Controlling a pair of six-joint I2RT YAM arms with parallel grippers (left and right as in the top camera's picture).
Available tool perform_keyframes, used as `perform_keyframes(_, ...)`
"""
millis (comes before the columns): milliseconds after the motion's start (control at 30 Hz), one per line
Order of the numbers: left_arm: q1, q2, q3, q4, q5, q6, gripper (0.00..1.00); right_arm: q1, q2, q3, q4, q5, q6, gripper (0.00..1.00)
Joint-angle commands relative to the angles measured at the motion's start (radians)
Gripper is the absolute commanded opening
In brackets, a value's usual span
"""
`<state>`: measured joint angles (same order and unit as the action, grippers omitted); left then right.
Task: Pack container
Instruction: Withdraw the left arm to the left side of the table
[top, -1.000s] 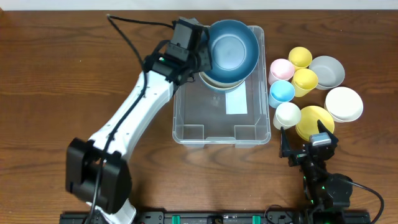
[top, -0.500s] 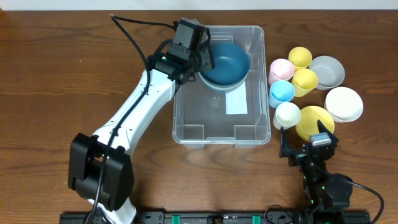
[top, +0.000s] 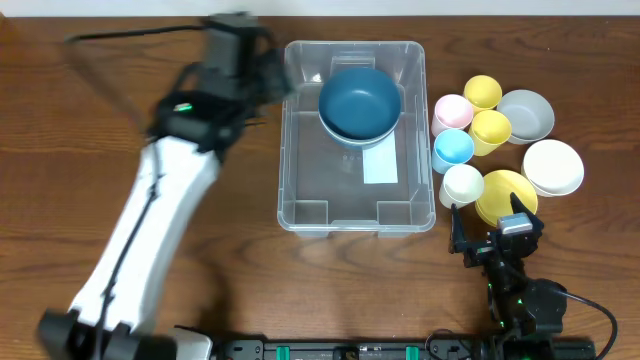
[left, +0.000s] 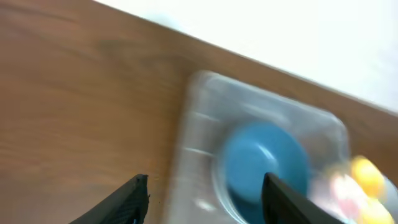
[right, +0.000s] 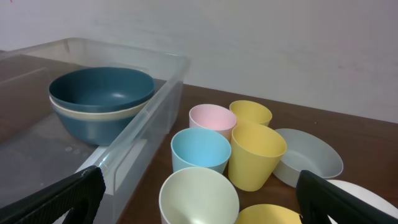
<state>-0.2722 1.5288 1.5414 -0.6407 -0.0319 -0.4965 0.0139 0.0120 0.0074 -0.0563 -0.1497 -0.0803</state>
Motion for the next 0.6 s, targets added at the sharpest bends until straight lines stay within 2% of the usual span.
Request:
perform_keyframes(0, 0.112, -0.058, 0.017, -0.076, -0.172, 0.006, 0.60, -0.007, -0.006, -0.002, -0.004, -0.008, 0.004, 0.99)
perform_keyframes(100, 0.216, -0.088, 0.017, -0.158, -0.190, 0.006, 0.69, -0.007, -0.006, -0.002, -0.004, -0.008, 0.004, 0.99)
perform_keyframes(167, 0.283, -0.093, 0.017, -0.205, -0.190, 0.006, 0.84, -0.007, -0.006, -0.002, -0.004, -0.008, 0.004, 0.99)
perform_keyframes(267, 0.341, -0.090, 0.017, -0.256, -0.190, 0.006, 0.95, -0.007, -0.006, -0.002, -0.004, -0.008, 0.004, 0.99)
perform_keyframes(367, 0.364, -0.090, 0.017, -0.295, -0.189, 0.006, 0.98, -0.007, -0.006, -0.002, -0.004, -0.008, 0.004, 0.99)
perform_keyframes(567, 0.364, -0.090, 0.017, -0.301, -0.189, 0.006, 0.98, -0.007, -0.006, -0.002, -0.004, -0.008, 0.004, 0.99)
